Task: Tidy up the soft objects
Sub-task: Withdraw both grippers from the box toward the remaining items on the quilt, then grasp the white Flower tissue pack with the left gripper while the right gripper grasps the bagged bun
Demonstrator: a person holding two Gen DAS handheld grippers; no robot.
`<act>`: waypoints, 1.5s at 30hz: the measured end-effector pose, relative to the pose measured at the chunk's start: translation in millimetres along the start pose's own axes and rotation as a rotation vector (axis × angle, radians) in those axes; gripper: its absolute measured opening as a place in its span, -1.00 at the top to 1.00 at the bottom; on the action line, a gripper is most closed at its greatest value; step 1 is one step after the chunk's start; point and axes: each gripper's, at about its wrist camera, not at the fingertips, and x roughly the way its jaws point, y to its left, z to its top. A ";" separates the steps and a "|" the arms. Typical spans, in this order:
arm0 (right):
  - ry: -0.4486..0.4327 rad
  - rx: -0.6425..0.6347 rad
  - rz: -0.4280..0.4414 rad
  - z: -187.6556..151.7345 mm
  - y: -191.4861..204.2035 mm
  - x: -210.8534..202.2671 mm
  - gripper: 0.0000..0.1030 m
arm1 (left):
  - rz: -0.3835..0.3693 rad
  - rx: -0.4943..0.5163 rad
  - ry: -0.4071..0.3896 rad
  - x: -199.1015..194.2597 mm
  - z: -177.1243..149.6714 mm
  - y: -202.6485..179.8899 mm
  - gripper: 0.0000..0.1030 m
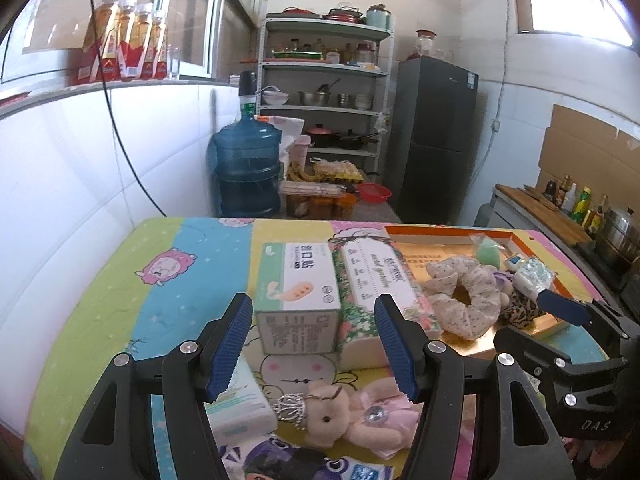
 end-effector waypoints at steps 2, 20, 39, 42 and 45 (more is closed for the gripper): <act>0.008 -0.002 0.004 -2.7 2.0 1.9 -0.70 | 0.005 -0.003 0.004 0.6 -2.4 2.4 -0.27; 0.043 -0.007 0.034 -16.9 14.0 12.4 -0.70 | 0.043 -0.020 0.020 3.3 -12.2 17.9 -0.27; 0.083 -0.016 0.047 -28.4 25.7 24.6 -0.70 | 0.068 -0.056 0.073 11.7 -36.4 44.1 -0.27; 0.088 -0.017 0.048 -29.9 25.7 26.4 -0.71 | 0.067 -0.071 0.086 16.3 -40.3 48.2 -0.27; 0.093 -0.015 0.047 -30.8 25.1 28.0 -0.70 | 0.069 -0.091 0.099 20.7 -43.5 53.6 -0.27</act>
